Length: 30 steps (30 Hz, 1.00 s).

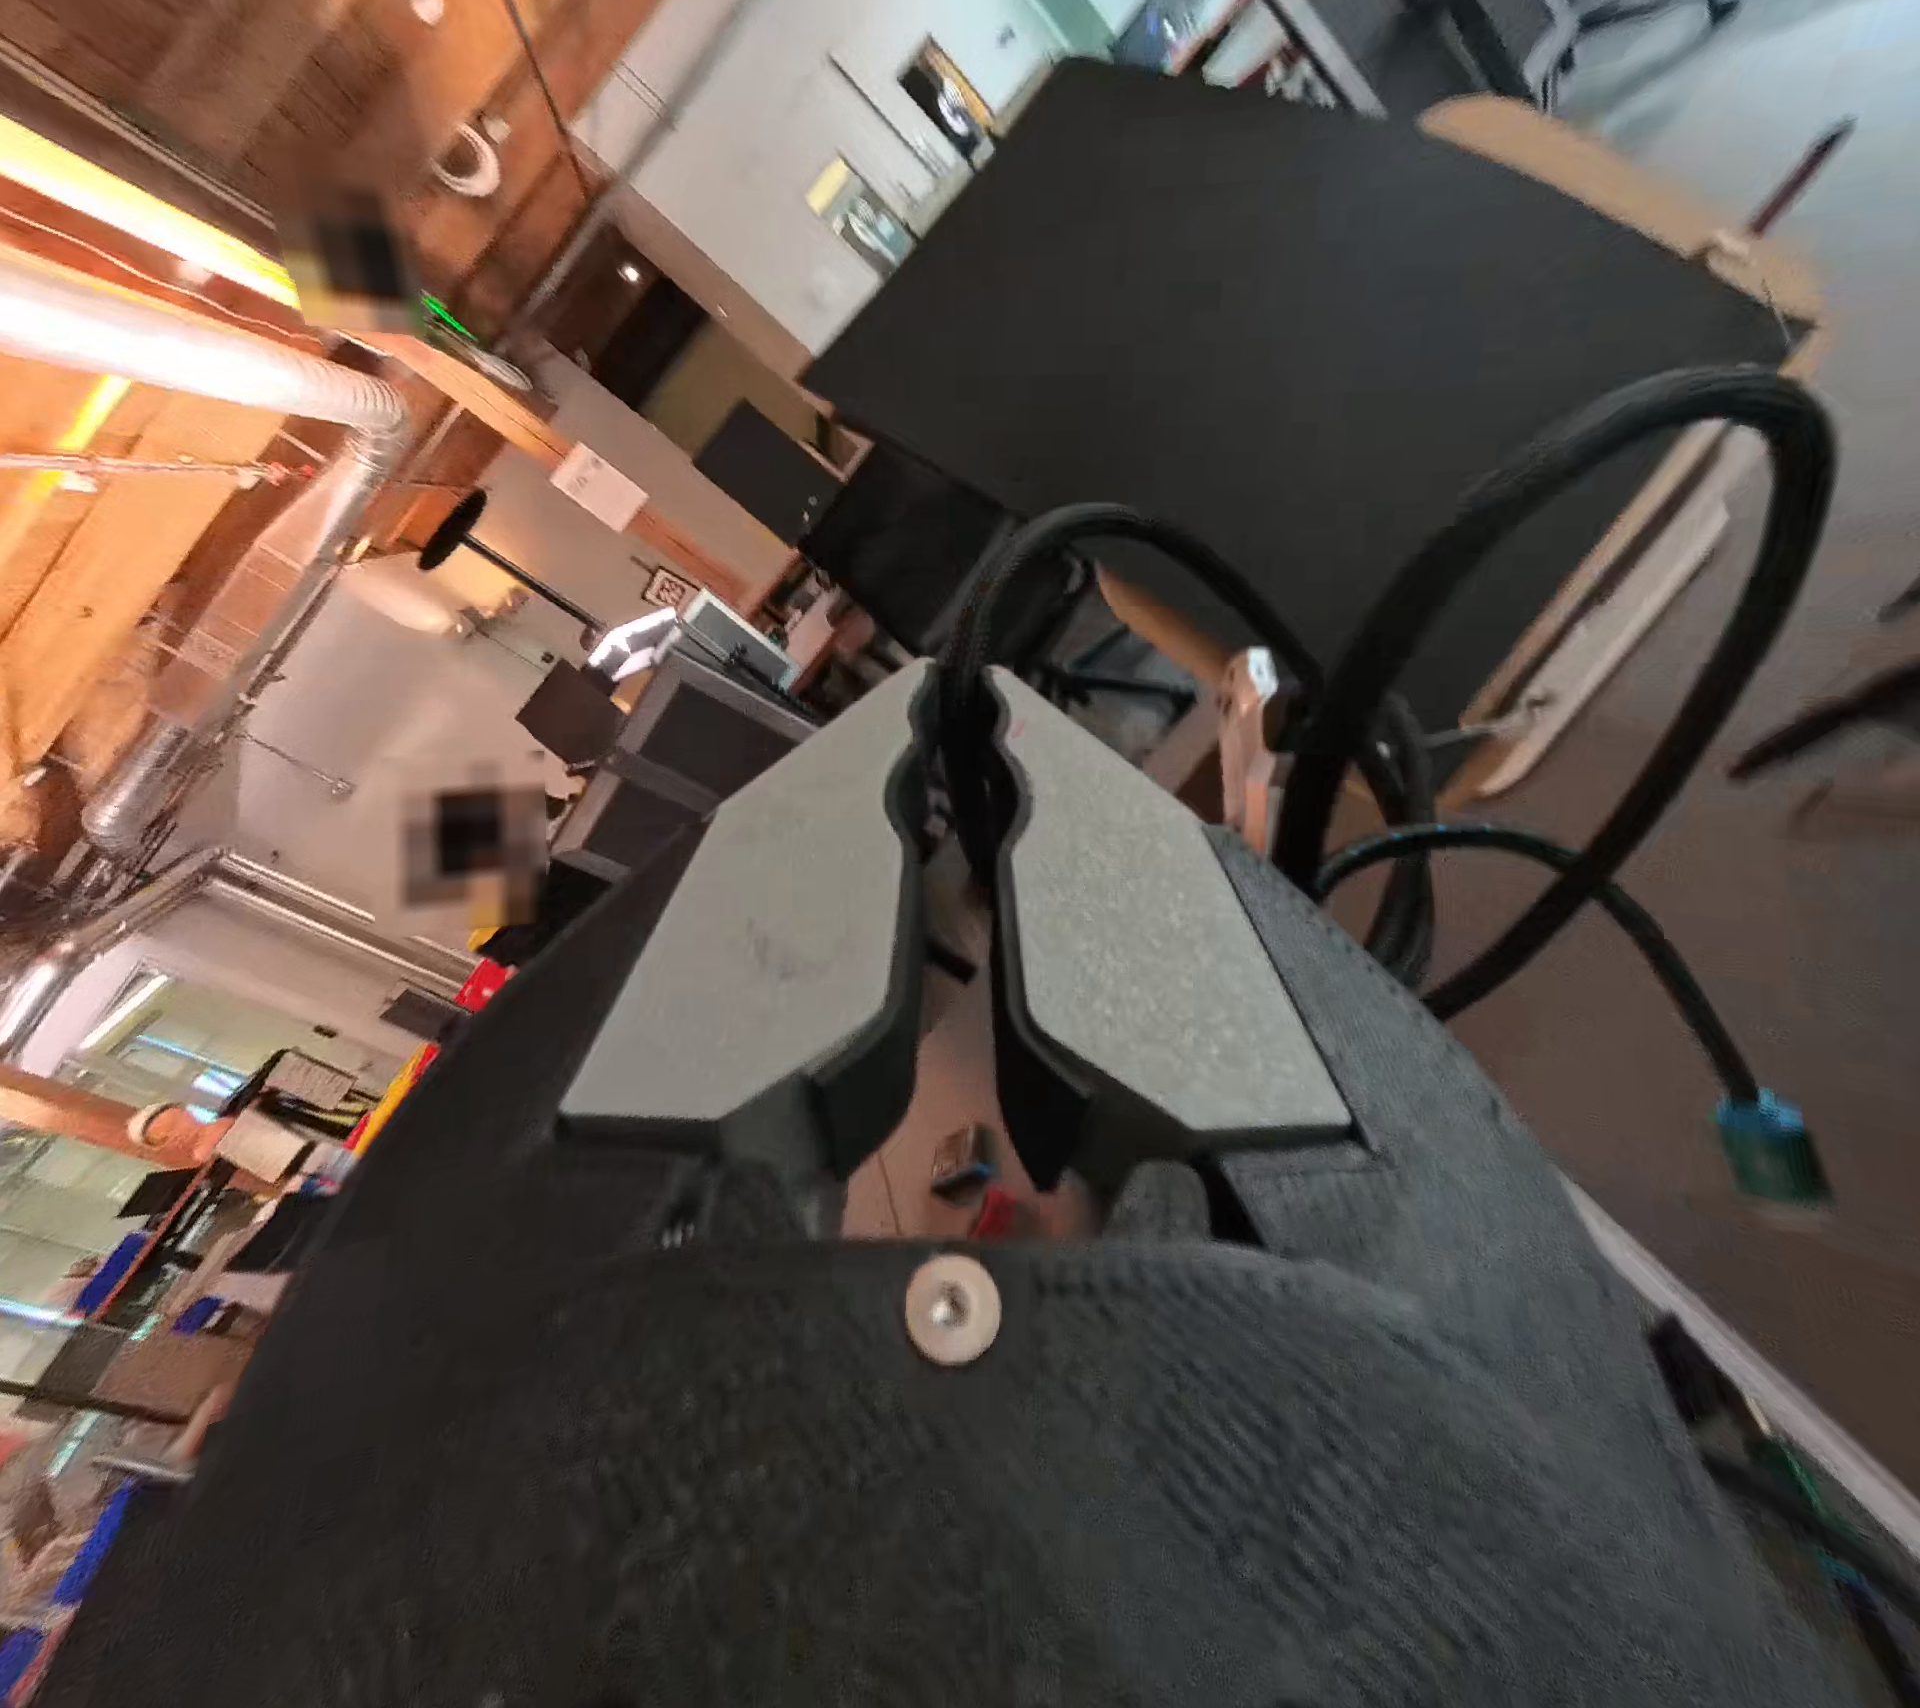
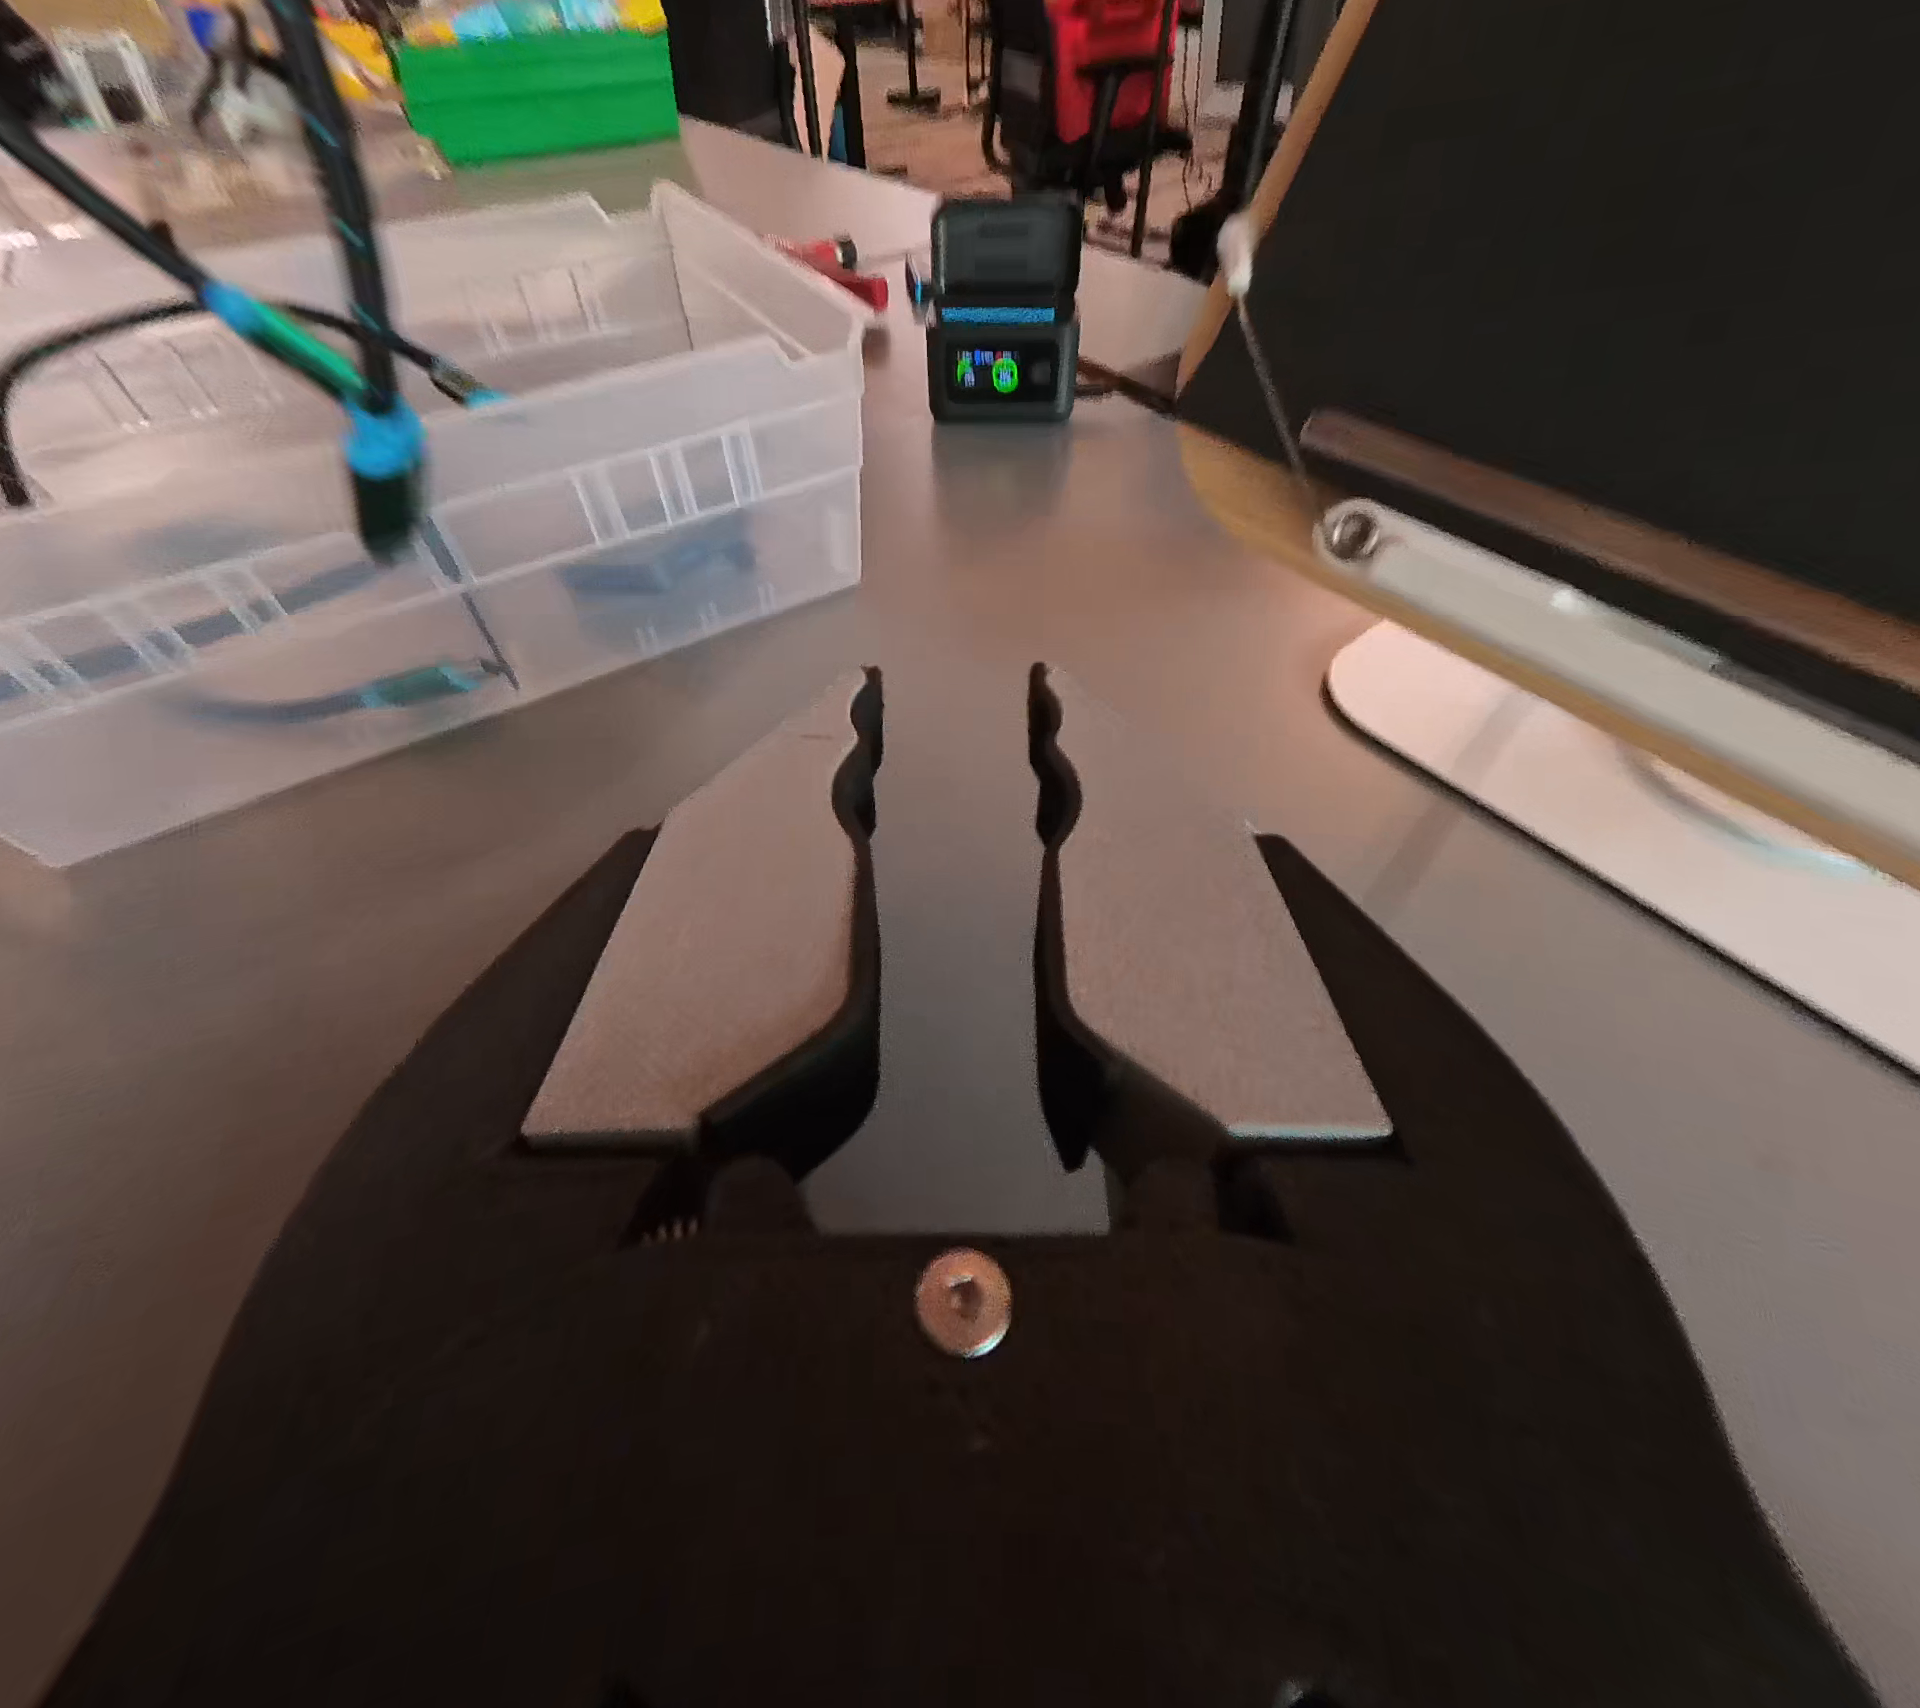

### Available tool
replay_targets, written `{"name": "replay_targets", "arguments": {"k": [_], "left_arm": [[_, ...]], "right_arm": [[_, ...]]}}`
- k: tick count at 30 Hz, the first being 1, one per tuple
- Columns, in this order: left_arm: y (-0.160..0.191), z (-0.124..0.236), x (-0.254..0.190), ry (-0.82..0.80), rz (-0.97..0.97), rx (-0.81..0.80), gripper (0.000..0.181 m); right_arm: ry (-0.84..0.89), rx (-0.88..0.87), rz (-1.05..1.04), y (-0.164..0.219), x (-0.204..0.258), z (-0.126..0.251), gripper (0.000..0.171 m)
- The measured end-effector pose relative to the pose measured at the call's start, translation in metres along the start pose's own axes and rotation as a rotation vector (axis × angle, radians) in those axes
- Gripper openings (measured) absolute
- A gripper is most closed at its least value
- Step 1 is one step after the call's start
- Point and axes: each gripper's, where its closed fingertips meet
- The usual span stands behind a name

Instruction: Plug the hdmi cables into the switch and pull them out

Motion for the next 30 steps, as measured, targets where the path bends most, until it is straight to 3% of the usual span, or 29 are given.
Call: {"name": "replay_targets", "arguments": {"k": [6, 9, 12, 14, 17, 22, 26, 30], "left_arm": [[0.01, -0.002, -0.045, 0.147, -0.02, 0.031, 0.005], [0.01, -0.003, -0.069, 0.226, -0.046, 0.037, 0.005], [0.006, -0.003, -0.091, 0.281, -0.057, 0.036, 0.005], [0.004, -0.005, -0.104, 0.326, -0.043, 0.043, 0.005], [0.012, -0.01, -0.12, 0.363, -0.048, 0.096, 0.005], [0.048, -0.021, -0.106, 0.256, -0.001, 0.259, 0.03], [0.073, -0.007, -0.096, 0.293, 0.191, 0.384, 0.061], [0.098, 0.016, -0.092, 0.333, 0.326, 0.512, 0.072]], "right_arm": [[-0.13, -0.269, 0.122, -0.05, 0.031, 0.034, 0.049], [-0.091, -0.271, 0.186, -0.051, 0.034, 0.034, 0.048], [-0.179, -0.224, 0.21, -0.04, 0.052, 0.027, 0.052], [-0.239, -0.2, 0.216, -0.034, 0.063, 0.024, 0.045], [-0.249, -0.189, 0.249, -0.032, 0.066, 0.025, 0.005], [-0.291, -0.159, 0.13, -0.033, 0.059, 0.025, 0.003], [-0.281, -0.166, 0.098, -0.035, 0.053, 0.027, 0.002], [-0.294, -0.155, 0.098, -0.034, 0.057, 0.025, 0.002]]}}
Point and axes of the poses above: each gripper's, where its closed fingertips meet, z back along the fingers, y out of its underside, x = y × z across the jaws, and after that the axes turned 5 degrees about -y, right-handed
